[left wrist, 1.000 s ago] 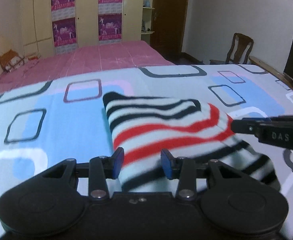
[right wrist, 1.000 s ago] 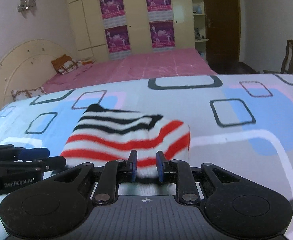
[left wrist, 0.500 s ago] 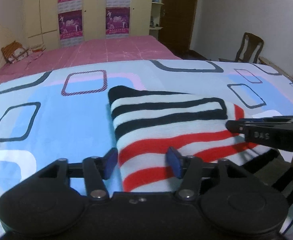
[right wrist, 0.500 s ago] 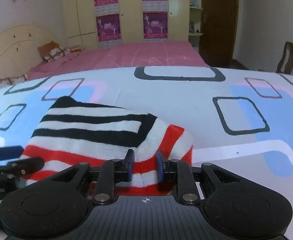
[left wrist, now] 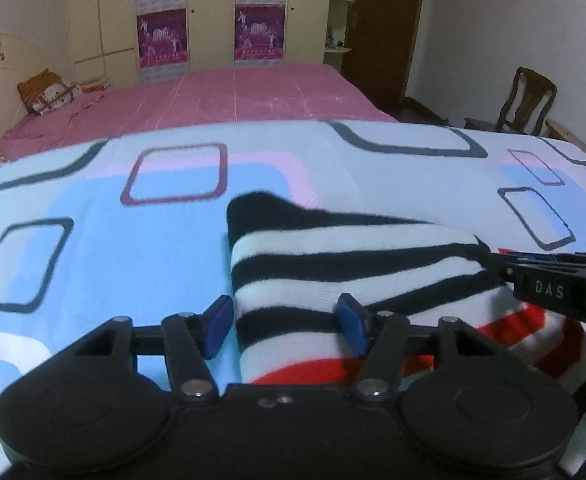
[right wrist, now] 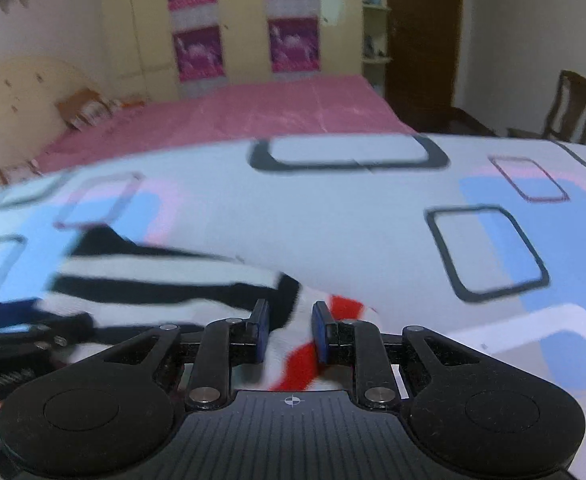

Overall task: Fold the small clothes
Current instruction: 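Smooth the bundle edge with the right gripper, then open it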

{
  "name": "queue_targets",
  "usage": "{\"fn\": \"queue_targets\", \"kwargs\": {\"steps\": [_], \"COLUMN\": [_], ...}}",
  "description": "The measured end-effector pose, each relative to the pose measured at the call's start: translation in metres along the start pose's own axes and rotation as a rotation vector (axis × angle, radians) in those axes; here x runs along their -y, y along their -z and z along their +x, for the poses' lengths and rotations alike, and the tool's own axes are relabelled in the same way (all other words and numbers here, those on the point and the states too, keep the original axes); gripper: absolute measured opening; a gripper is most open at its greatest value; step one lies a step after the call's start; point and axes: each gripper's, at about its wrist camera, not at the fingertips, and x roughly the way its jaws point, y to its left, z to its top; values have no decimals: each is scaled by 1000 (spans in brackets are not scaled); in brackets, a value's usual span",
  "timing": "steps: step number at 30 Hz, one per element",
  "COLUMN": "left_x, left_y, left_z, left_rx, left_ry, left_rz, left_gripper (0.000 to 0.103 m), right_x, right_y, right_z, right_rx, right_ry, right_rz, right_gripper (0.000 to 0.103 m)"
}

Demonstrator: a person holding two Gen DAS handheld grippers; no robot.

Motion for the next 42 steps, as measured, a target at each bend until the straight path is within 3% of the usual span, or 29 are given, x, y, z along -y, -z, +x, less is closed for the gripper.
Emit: {"fn": "queue_targets", "kwargs": {"steps": [9,17,26,34,42], "left_x": [-5,-6,0,4,6], "left_y": [0,-2,-1,32,53], "left_z": [-1,0,-34,-90,-84], "left_rx": [-12,-11,31,62,41], "left_ry": [-2,-6,-18,34,-7], "left_rz": [-26,-22,9,33,70], "left_gripper": [67,70,67,65,67], "right_x": [7,22,27,3,4], "right_y": [3,6,-2,32,68], "right_z": [10,4,-24,-95,-85], "right_rx": [17,20,46,106,38], "right_ry": [9,-49,-100,-106,-40], "right_rz": [21,100,138,-40,-75], "right_gripper": [22,22,22,22,22]}}
